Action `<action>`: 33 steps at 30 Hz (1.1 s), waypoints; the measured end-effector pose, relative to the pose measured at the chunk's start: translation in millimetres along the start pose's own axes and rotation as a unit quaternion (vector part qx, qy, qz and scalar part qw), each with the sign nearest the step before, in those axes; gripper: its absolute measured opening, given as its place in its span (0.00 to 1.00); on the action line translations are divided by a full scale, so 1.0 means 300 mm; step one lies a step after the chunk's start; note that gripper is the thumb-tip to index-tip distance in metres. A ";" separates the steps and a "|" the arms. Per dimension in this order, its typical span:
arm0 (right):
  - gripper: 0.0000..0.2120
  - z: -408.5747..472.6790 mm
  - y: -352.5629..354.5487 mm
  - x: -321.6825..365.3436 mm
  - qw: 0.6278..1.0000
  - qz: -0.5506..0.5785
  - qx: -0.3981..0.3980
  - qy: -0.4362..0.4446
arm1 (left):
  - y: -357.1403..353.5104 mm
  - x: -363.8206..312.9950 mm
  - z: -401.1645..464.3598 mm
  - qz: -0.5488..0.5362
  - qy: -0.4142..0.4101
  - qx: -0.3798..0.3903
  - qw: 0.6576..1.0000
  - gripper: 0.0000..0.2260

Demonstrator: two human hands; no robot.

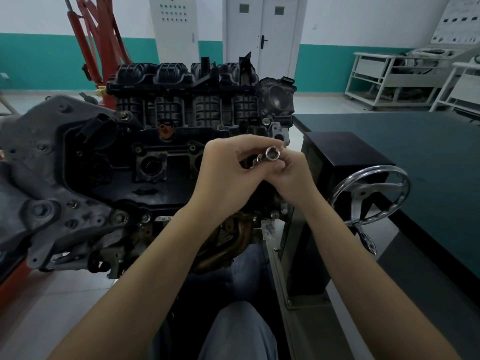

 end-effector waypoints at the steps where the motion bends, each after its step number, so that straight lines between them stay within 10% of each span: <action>1: 0.14 -0.001 -0.004 0.002 1.000 0.000 0.005 -0.003 | -0.006 0.004 0.001 -0.015 0.003 0.015 1.000 0.16; 33: 0.13 -0.005 0.011 -0.012 1.000 -0.005 -0.024 -0.004 | 0.019 0.007 0.003 0.004 -0.007 -0.025 1.000 0.14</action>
Point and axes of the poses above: each hand's wrist, its own z-axis towards the middle knuckle, its own y-axis out of the back of the hand, x = y × z, the point moved 10 cm from there along z, towards the middle knuckle, and after that the axes turned 4 degrees about y, right-handed, at the moved point
